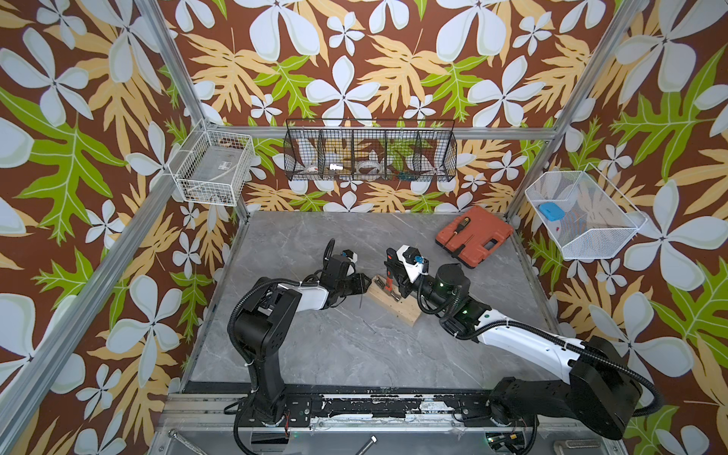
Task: Use a claw hammer to pull out a nail
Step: Remove the nail from the mounting plate.
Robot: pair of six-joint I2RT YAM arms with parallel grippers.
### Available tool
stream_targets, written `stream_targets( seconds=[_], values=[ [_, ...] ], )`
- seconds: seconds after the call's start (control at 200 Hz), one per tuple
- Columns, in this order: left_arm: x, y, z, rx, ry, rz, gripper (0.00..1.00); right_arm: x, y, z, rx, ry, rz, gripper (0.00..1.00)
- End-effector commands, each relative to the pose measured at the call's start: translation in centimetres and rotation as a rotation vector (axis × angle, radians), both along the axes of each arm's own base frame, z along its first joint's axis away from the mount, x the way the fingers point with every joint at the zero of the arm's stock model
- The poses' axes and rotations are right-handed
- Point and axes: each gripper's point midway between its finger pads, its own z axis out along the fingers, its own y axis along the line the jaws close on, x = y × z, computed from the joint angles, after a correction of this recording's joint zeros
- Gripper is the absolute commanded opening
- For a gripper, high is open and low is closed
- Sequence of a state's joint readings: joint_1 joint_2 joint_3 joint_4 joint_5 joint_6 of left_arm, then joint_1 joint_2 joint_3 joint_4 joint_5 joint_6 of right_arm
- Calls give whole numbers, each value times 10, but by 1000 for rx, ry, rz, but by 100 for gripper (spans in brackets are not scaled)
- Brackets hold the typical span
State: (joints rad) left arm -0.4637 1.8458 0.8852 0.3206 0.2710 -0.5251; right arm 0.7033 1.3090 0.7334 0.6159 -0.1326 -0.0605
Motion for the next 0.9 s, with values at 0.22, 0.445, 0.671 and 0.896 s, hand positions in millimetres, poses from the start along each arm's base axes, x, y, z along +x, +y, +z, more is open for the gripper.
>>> stream_targets(
  seconds=[0.22,0.445,0.671,0.896],
  values=[
    [-35,22,-48,135,196,12,40,-19,-2,38,149,-146,56,0],
    [-40,25,-54,147,210,14,40,-24,-7,34,178,-159,57,0],
    [-41,27,-57,153,217,19,40,-30,-14,33,210,-169,53,0],
    [-43,28,-62,154,232,26,40,-34,-17,30,225,-170,51,0]
  ],
)
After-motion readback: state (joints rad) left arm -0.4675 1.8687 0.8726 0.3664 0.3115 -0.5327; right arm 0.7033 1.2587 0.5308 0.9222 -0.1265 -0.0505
